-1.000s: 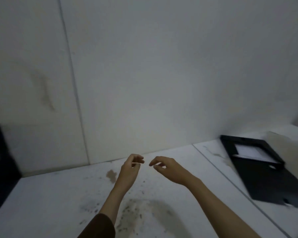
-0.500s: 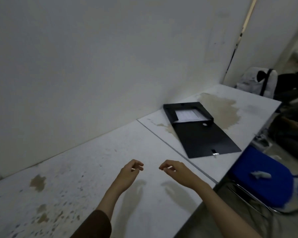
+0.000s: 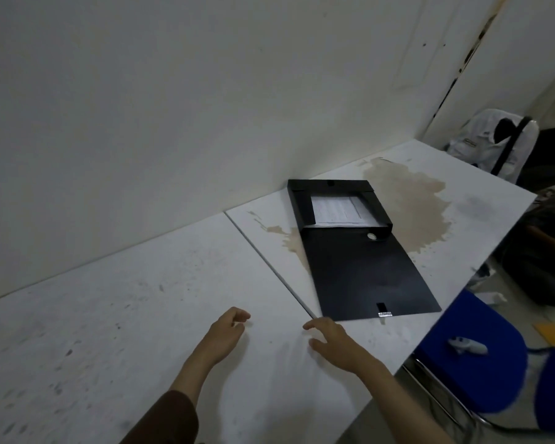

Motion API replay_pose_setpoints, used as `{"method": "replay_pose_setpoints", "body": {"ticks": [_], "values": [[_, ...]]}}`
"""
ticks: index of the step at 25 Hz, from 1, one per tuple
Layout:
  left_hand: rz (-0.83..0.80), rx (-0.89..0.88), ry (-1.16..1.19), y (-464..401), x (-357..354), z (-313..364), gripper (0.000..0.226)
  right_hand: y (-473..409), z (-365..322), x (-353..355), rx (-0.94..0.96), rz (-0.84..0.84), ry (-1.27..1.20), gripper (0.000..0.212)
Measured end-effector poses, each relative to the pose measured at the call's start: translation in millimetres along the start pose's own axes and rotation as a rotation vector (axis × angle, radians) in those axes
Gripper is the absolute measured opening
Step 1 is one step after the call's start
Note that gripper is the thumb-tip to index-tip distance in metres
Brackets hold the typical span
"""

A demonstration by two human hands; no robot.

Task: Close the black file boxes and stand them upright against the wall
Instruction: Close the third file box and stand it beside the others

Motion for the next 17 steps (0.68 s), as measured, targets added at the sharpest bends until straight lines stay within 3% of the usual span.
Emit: {"method": "replay_pose_setpoints", "body": {"ticks": [4, 8, 11, 14, 17], "values": [[-0.075, 0.028, -0.070, -18, -31, 2, 0.026, -5, 47, -2, -0.089, -0.014, 0.220, 0.045], [-0.054, 0.094, -0.060, -45, -55, 22, 0.035, -15, 58, 29, 0.082, 0.068, 0.056, 0.025], [-0.016, 0.084, -0.007, -76, -77, 51, 0.036, -36, 91, 80, 0.094, 0.224, 0.003, 0.027], [0.037, 0.095, 0.048, -109, -113, 84, 0.037, -61, 147, 139, -0.058, 0.377, 0.025, 0.031], [0.126, 0.235, -0.086, -131, -142, 101, 0.047, -78, 197, 185, -0.339, 0.416, -0.028, 0.048]]}}
Point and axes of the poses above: each hand's wrist, its own y-axis away from the middle knuckle, its own x-axis out of the back of the hand, z = x × y, the point moved 4 cm from there along -y, towards the middle knuckle, and after that the axes turned 1 degree about -y, right-handed, at the moved point
